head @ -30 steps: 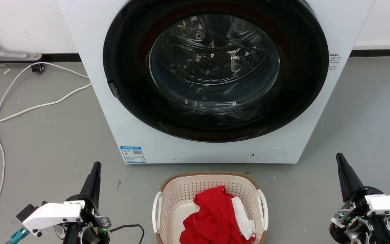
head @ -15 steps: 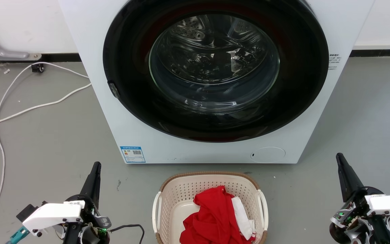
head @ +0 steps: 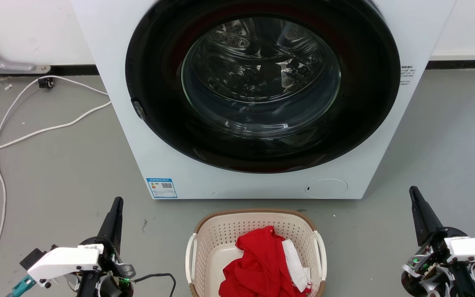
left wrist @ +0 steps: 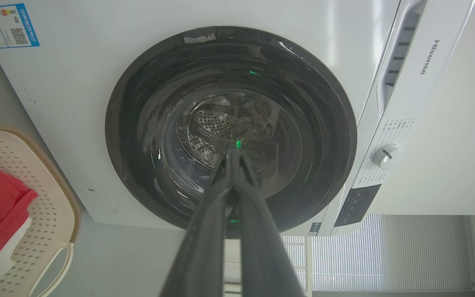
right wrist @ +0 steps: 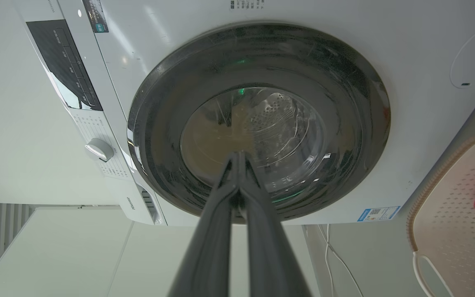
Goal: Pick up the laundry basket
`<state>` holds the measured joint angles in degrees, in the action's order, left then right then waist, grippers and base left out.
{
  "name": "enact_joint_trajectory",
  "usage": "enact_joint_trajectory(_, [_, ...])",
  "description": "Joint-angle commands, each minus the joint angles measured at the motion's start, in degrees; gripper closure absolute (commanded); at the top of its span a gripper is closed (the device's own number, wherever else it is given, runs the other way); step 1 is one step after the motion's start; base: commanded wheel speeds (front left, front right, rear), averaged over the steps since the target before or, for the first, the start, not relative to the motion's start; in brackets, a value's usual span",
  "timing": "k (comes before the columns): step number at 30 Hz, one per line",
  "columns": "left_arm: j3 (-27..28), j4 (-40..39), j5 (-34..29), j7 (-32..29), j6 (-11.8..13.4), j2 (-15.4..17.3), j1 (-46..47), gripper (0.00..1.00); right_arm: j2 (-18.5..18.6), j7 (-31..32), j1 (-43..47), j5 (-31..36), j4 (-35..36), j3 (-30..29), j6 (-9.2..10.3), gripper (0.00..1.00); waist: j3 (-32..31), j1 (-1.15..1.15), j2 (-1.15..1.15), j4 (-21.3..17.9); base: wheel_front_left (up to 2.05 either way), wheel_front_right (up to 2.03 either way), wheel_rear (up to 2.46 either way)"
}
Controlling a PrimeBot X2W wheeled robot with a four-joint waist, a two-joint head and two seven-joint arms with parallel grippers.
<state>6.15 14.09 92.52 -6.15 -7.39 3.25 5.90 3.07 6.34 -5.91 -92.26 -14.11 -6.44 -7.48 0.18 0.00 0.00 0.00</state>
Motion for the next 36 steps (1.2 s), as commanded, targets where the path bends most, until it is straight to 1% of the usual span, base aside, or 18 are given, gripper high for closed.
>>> enact_joint_trajectory(1, [0.16,0.07,-0.03,-0.22,-0.19,-0.05,0.64,1.00,-0.18,0.19,-0.74,0.17,-0.08,-0.08,-0.02,1.00,0.00,0.00,0.00,0.00,0.00,0.00,0.00])
enact_joint_trajectory(36, [0.36,0.07,-0.28,-0.30,-0.19,-0.16,0.67,1.00,-0.22,0.25,-0.75,0.22,-0.08,-0.12,-0.02,1.00,0.00,0.00,0.00,0.00,0.00,0.00,0.00])
